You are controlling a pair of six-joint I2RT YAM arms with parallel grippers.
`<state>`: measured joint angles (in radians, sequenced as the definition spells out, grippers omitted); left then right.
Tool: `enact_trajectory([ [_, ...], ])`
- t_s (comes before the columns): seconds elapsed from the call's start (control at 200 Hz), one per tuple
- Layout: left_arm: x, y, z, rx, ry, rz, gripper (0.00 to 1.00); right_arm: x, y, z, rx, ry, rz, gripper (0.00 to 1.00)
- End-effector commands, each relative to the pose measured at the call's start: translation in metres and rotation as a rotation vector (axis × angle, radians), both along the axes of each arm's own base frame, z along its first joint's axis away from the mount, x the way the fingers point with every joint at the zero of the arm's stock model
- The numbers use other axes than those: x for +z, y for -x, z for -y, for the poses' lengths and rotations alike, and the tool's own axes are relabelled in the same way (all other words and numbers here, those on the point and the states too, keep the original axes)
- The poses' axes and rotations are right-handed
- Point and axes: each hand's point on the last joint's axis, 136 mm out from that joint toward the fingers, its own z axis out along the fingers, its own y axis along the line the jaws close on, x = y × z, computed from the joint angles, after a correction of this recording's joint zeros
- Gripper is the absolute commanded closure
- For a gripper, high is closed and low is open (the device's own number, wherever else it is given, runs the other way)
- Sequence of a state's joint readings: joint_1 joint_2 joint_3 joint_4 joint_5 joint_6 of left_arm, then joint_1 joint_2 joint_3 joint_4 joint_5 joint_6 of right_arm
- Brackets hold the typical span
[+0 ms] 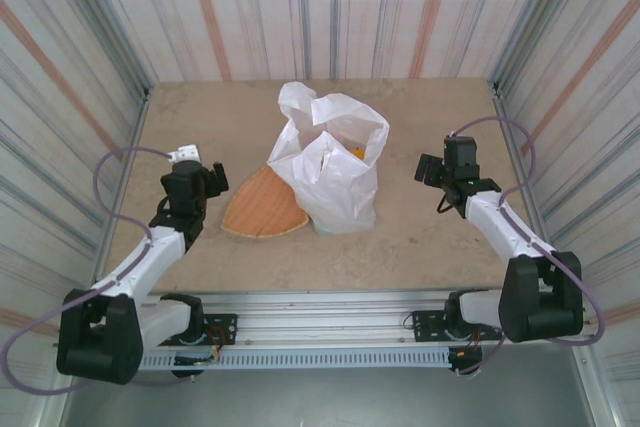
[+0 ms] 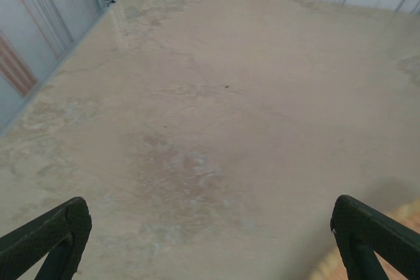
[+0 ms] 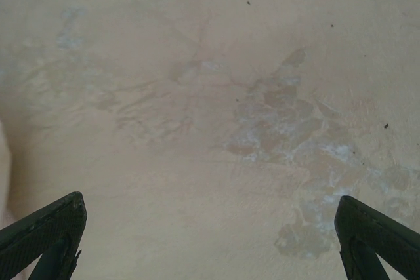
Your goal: Place the fruits into the plastic bag
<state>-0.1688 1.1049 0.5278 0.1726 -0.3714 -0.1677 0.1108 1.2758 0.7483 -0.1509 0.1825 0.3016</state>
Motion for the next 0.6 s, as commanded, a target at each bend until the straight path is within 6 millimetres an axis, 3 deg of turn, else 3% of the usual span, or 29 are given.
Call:
enact_trajectory([
  [0.0, 0.016, -0.015, -0.014, 0.025, -0.128, 0.078, 0.01, -0.002, -0.014, 0.010, -0.019, 0.059, 0.085, 0.01],
  [0.115, -0.009, -0.022, -0.006, -0.024, -0.134, 0.014, 0.02, -0.007, -0.020, 0.010, 0.002, 0.080, 0.095, 0.01],
  [0.336, -0.036, -0.027, -0.002, -0.061, -0.155, 0.037, 0.01, -0.017, -0.025, 0.007, 0.048, 0.114, 0.135, 0.01],
  [0.596, -0.046, -0.034, -0.006, -0.103, -0.125, 0.099, 0.01, -0.040, -0.028, 0.005, 0.088, 0.127, 0.140, 0.01],
])
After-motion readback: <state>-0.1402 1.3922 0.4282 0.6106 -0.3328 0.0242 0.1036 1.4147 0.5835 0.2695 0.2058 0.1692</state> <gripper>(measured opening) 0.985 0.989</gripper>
